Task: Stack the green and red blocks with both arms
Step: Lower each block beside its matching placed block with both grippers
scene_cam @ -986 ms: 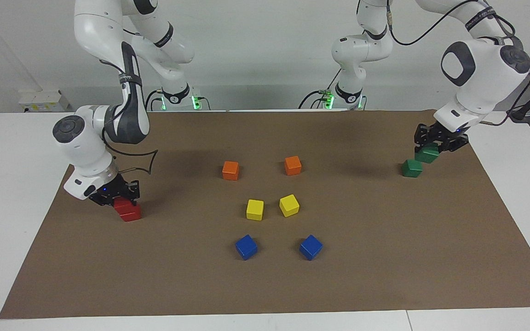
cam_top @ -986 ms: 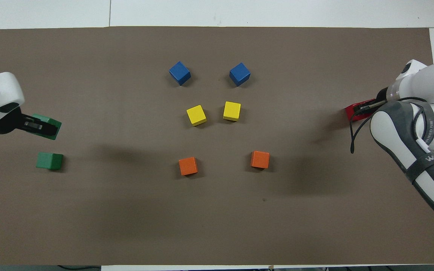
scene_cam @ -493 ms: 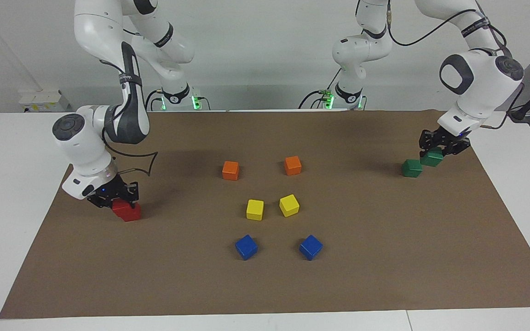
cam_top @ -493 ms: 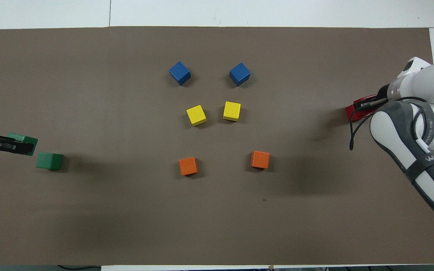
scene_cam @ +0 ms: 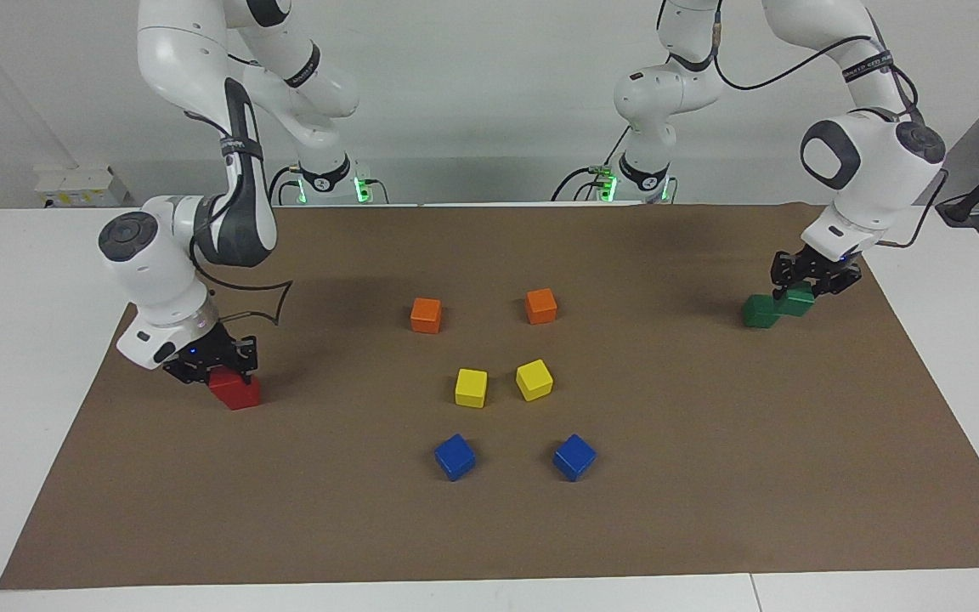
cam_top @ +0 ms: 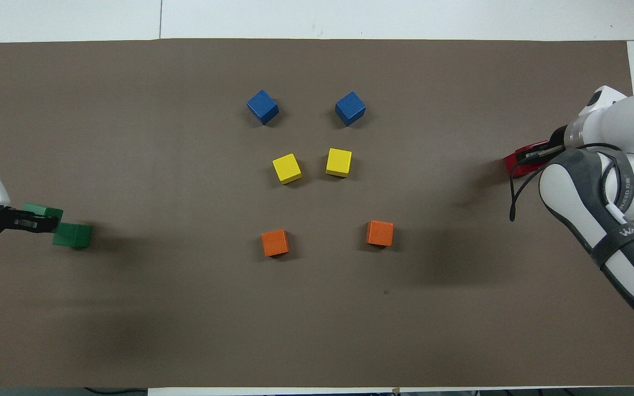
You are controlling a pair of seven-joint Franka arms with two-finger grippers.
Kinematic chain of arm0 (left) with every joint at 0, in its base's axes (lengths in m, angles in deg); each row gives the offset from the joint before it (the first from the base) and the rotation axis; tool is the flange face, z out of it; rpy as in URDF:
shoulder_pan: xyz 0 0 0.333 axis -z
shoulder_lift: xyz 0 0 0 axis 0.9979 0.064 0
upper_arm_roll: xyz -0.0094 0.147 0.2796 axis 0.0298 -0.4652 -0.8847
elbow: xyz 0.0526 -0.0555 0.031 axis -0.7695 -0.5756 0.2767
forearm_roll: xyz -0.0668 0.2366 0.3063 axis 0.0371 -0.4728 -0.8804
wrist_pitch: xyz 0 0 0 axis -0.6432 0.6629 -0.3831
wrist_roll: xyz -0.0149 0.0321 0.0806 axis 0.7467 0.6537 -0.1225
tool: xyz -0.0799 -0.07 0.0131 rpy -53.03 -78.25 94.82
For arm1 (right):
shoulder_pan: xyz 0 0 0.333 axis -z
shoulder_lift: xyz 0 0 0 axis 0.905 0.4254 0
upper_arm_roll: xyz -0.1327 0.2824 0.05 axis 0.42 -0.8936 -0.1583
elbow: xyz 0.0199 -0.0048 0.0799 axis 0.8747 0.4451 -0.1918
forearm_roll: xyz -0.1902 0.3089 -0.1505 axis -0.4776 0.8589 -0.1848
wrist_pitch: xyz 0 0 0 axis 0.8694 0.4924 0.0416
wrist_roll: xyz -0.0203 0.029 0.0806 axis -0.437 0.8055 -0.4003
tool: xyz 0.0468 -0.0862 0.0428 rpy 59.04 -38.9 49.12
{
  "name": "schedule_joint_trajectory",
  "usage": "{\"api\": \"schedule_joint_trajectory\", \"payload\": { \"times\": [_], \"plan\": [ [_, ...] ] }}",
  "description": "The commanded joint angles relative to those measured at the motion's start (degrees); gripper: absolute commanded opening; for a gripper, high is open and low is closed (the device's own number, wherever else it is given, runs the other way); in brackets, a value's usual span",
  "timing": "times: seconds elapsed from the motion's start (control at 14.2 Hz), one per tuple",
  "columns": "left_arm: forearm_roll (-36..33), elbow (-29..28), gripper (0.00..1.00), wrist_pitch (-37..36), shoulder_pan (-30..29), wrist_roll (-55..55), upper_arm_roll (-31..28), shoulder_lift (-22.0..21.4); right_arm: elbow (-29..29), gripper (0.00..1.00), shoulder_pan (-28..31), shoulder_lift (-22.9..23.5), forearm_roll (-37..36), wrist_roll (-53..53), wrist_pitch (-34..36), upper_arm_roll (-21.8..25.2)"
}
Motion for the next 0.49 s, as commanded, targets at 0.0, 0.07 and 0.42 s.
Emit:
{"api": "schedule_joint_trajectory", "payload": {
  "times": [0.0, 0.07, 0.42],
  "plan": [
    [1.1, -2.6, 0.0, 3.2, -0.8, 0.6, 0.6, -0.5, 1.8, 0.0, 0.3, -1.1, 1.1, -0.3, -1.3, -0.1],
    [1.1, -3.2, 0.0, 3.7, -0.6, 1.1, 0.6, -0.5, 1.8, 0.0, 0.3, -1.1, 1.1, -0.3, -1.3, -0.2],
    [1.1, -4.8, 0.0, 4.3, -0.6, 1.4, 0.6, -0.5, 1.8, 0.02, 0.3, -1.1, 1.1, -0.4, -1.4, -0.1]
  ]
}}
